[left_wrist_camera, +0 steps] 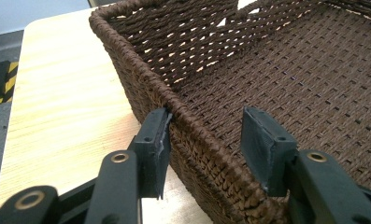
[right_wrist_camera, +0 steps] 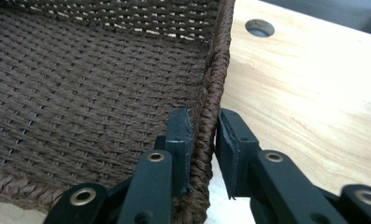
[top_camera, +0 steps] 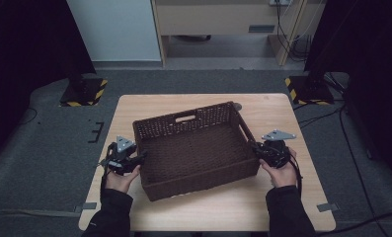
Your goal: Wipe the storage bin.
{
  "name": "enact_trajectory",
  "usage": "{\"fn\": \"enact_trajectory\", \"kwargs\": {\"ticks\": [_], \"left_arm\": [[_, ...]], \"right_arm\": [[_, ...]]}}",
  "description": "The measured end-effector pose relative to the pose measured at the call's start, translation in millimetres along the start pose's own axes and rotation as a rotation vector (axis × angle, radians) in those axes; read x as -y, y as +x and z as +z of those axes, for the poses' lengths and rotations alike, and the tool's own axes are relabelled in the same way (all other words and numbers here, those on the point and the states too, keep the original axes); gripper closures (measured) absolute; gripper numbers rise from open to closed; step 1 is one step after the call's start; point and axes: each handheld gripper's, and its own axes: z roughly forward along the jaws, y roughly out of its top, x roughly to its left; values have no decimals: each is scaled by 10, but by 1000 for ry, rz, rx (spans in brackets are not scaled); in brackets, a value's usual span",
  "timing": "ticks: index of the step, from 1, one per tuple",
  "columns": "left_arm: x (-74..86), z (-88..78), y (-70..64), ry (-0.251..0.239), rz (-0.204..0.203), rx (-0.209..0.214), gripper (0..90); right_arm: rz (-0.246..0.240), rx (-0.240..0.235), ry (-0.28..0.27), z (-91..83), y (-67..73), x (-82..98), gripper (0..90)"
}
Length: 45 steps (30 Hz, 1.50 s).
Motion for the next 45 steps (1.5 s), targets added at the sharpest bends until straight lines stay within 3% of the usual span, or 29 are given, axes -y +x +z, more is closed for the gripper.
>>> {"fn": "enact_trajectory", "kwargs": {"ticks": [3, 8, 12, 16, 20, 24, 27, 30, 32, 33, 35, 39, 41, 45], "left_arm": [[8, 8, 19, 13, -8, -1, 525], [19, 1, 37, 12, -14, 0, 536], [18, 21, 38, 21, -10, 0, 550], [20, 37, 49, 22, -10, 7, 554], [19, 38, 66, 21, -7, 5, 570], [26, 29, 130, 23, -15, 7, 597], [33, 29, 172, 21, -22, 10, 609], [27, 33, 169, 23, -17, 6, 613], [25, 43, 180, 17, -19, 10, 612], [25, 45, 184, 15, -21, 13, 608], [27, 41, 201, 13, -22, 21, 602], [25, -10, 204, -18, -37, 30, 553], [23, -71, 202, -30, -38, 44, 534], [64, -154, 161, -24, -20, 44, 523]], "right_arm": [[17, -12, 27, -25, 37, 2, 764], [3, -7, 44, -63, 105, -6, 737], [0, 12, -19, -54, 86, -26, 650], [-16, 14, -31, 11, 77, -19, 661], [-7, -13, 9, 13, 101, -9, 731], [21, -48, 34, -56, 169, 18, 723], [12, -63, 38, -89, 225, 37, 702], [-4, -52, 10, -85, 219, 17, 664], [9, -61, -2, -57, 191, 2, 631], [-7, -51, -38, -33, 174, 4, 594], [-14, -30, -46, -10, 159, -4, 606], [-7, -56, -46, 22, 149, 2, 681], [-15, -37, -37, 1, 174, 4, 702], [2, -48, -20, -77, 219, 40, 693]]}}
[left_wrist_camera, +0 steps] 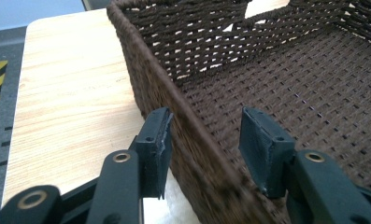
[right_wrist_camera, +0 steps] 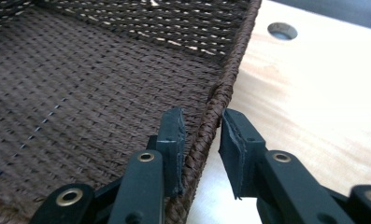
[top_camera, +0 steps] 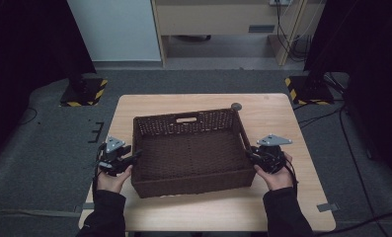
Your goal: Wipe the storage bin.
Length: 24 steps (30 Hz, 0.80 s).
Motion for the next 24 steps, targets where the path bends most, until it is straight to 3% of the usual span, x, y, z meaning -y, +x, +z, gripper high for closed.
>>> {"fn": "enact_trajectory", "kwargs": {"ticks": [4, 6, 9, 16, 18, 21, 24], "left_arm": [[34, 35, -17, 22, -3, 6, 529], [47, 79, -33, 42, 12, 3, 546], [54, 102, -13, 47, 5, 9, 584], [38, 105, -26, 57, 13, 0, 629], [36, 102, -33, 64, 18, -5, 635], [28, 96, -36, 66, 29, -7, 645], [32, 84, -26, 69, 31, -3, 655]], "right_arm": [[16, -15, 13, -75, 36, 20, 669], [1, 6, -10, -77, 28, 10, 593], [-2, 28, -56, -51, -8, -17, 554], [3, 19, -45, 105, -41, -8, 588], [11, -6, -34, 117, -26, 2, 639], [-19, 17, -20, 111, 21, 11, 661], [-10, 16, -14, 62, 67, 49, 661]]}}
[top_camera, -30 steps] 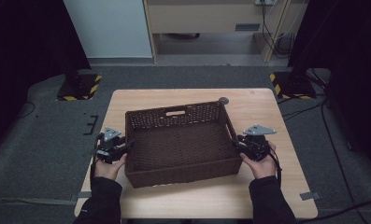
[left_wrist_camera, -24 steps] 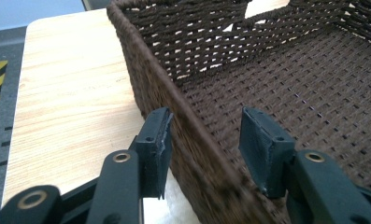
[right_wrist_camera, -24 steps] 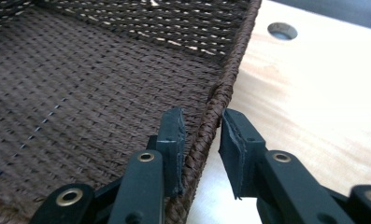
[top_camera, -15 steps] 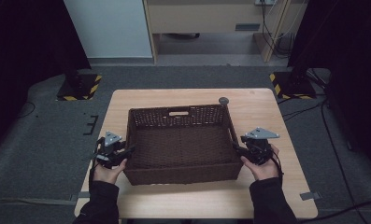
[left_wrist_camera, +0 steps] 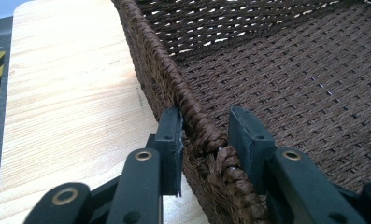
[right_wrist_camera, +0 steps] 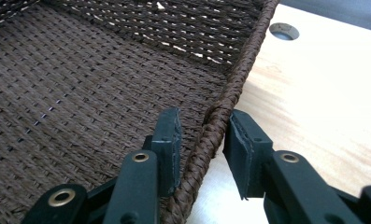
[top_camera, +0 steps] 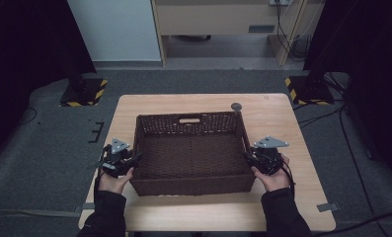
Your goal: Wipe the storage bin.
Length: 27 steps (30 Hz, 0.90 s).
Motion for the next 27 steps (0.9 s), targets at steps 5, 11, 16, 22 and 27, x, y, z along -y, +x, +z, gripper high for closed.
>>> {"fn": "enact_trajectory", "kwargs": {"ticks": [5, 11, 16, 22, 27], "left_arm": [[4, -4, 15, 4, 7, 2, 666], [0, -2, 11, 8, 11, -2, 668], [-7, 2, 15, 14, 19, -4, 669], [-19, 14, 88, 24, 10, 9, 678], [-22, 22, 128, 22, 5, 17, 679]], "right_arm": [[4, -8, 7, -72, 55, 38, 646], [12, -10, -36, -117, 13, 13, 589], [45, -4, -82, -234, -81, -21, 569], [86, 6, -110, -306, -230, 12, 545], [73, 39, -79, -288, -326, 65, 515]]}}
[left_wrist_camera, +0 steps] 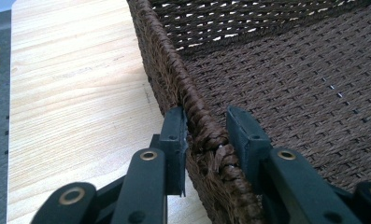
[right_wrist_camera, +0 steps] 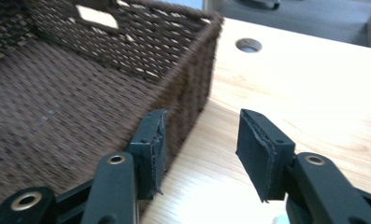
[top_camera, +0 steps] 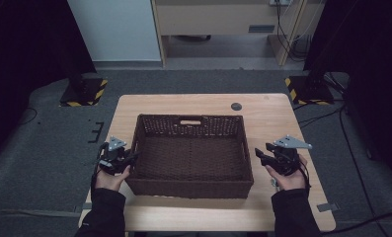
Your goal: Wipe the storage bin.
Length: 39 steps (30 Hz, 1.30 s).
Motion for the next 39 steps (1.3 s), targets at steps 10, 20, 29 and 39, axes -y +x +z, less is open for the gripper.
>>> {"fn": "enact_trajectory", "kwargs": {"ticks": [10, 20, 29, 39], "left_arm": [[6, -7, -20, -1, 5, -9, 681], [7, -8, -24, 0, 5, -12, 682], [15, -12, -27, -3, 0, -12, 681], [15, -10, -29, -5, -4, -11, 681]], "right_arm": [[21, 92, 30, -67, -250, 222, 463], [63, 125, 91, -168, -423, 599, 458], [58, 108, 161, -149, -398, 831, 528], [81, 93, 231, -67, -453, 916, 667]]}}
